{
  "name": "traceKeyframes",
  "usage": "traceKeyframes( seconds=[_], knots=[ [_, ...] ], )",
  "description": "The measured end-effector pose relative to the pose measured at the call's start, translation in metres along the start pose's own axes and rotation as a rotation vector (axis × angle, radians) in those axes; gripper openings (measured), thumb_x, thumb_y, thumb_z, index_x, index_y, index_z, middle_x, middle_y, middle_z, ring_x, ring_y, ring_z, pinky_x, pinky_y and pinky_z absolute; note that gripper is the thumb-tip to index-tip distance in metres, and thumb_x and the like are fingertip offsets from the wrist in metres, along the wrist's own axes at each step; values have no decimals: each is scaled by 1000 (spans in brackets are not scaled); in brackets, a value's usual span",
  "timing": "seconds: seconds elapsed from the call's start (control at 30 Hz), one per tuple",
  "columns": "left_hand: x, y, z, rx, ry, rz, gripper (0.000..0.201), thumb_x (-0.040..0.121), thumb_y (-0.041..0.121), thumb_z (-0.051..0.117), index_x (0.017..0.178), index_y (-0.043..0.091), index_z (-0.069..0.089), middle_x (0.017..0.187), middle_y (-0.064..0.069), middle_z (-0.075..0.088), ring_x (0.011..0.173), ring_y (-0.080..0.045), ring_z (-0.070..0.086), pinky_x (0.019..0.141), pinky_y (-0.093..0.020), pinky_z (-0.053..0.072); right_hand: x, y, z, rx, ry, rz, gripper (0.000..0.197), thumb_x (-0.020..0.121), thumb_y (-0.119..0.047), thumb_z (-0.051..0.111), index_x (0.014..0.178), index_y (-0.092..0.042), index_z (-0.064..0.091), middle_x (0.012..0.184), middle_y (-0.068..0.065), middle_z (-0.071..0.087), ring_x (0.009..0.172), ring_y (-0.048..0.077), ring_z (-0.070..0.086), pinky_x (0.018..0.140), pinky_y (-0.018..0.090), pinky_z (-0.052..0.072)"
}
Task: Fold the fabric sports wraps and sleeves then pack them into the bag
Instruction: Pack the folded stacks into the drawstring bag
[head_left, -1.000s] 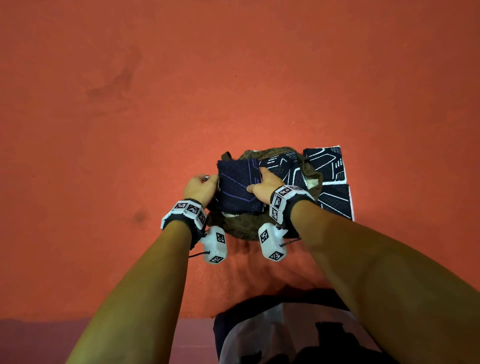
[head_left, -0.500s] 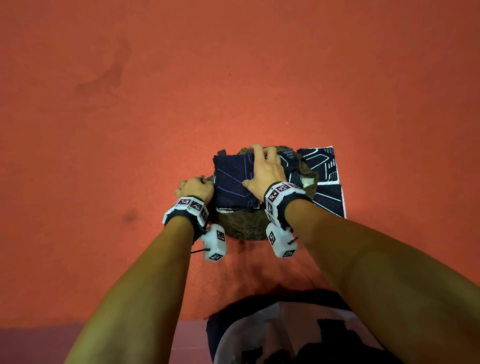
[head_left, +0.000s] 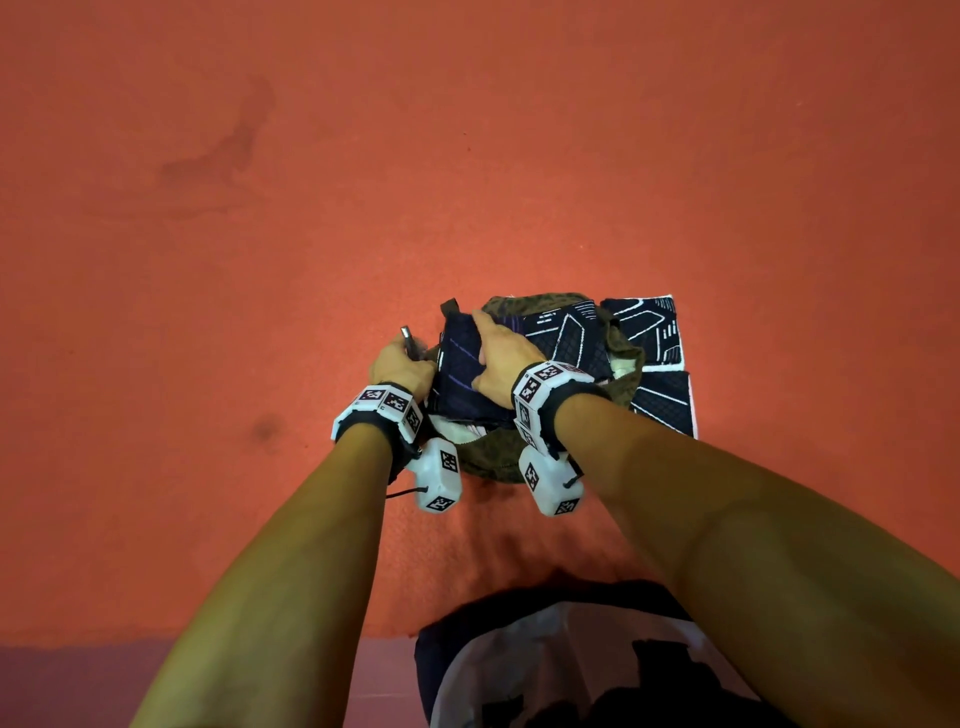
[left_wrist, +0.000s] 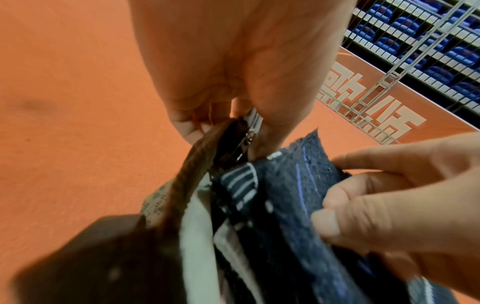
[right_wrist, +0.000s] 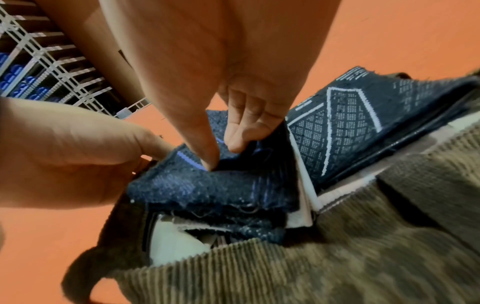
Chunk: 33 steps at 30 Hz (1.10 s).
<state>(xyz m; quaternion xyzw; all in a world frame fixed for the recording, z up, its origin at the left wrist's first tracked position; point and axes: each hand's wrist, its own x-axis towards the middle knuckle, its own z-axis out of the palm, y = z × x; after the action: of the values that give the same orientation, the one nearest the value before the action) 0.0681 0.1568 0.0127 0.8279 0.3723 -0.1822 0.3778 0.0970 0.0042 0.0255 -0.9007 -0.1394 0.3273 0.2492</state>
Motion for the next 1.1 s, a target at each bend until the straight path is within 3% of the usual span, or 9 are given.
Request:
traceKeyframes(
  seconds=[0.13, 0.23, 0.43, 0.53, 0.63, 0.7, 0.87, 1.1],
  knots=[
    [1, 4, 1, 33, -50, -23, 23, 90, 19, 64, 102, 0, 70, 97, -18, 70, 88, -34, 65, 68, -34, 46, 1, 7, 3, 16, 1, 34, 90, 82, -9, 72, 154, -13, 18, 110, 11, 64, 98, 32, 64, 83, 46, 56],
    [-2, 5, 0, 2, -7, -25, 21, 91, 22, 64, 100, 3, 70, 89, -13, 65, 82, -30, 60, 70, -33, 46, -1, 11, 5, 18, -52, 30, 90, 80, -10, 74, 154, -18, 23, 97, 8, 67, 88, 29, 66, 81, 48, 58],
    [-7, 9, -10, -99, 90, 13, 14, 90, 18, 59, 92, 7, 68, 90, -13, 66, 90, -32, 64, 74, -34, 49, -8, 14, 10, 47, -77, 19, 94, 81, -9, 75, 156, -21, 20, 98, 10, 68, 91, 29, 66, 85, 47, 56],
    [-10, 13, -14, -205, 131, 21, 15, 89, 18, 59, 87, 10, 72, 90, -11, 71, 89, -31, 66, 78, -35, 54, -10, 11, 9, 44, -116, 21, 93, 83, -11, 74, 158, -21, 19, 106, 9, 67, 97, 29, 64, 89, 46, 55],
    [-13, 22, -17, -321, 117, 56, 20, 88, 11, 57, 72, 21, 64, 75, 1, 66, 74, -19, 60, 63, -25, 45, -12, 5, 8, 9, -148, 4, 85, 86, -11, 69, 157, -17, 22, 122, 10, 61, 112, 31, 59, 93, 39, 51],
    [-15, 26, -19, -353, 76, 71, 23, 86, 7, 55, 70, 21, 64, 71, 2, 64, 68, -16, 59, 57, -23, 43, -13, 2, 11, 5, -141, 6, 86, 86, -7, 65, 158, -15, 18, 129, 12, 56, 119, 33, 55, 90, 35, 48],
    [-21, 21, -21, -414, 20, 48, 24, 81, 1, 56, 69, 18, 67, 69, 0, 66, 65, -17, 61, 60, -23, 47, -13, -3, 20, 81, -139, 41, 102, 85, -2, 61, 159, -19, -8, 152, 16, 33, 137, 33, 40, 110, 42, 41],
    [-27, 23, -19, -366, -83, 79, 23, 76, -3, 60, 70, 17, 71, 71, 0, 70, 73, -19, 64, 66, -25, 50, -11, -5, 23, 40, -197, -5, 88, 89, 0, 51, 159, -12, -1, 168, 8, 0, 154, 22, 6, 124, 36, 13]
  ],
)
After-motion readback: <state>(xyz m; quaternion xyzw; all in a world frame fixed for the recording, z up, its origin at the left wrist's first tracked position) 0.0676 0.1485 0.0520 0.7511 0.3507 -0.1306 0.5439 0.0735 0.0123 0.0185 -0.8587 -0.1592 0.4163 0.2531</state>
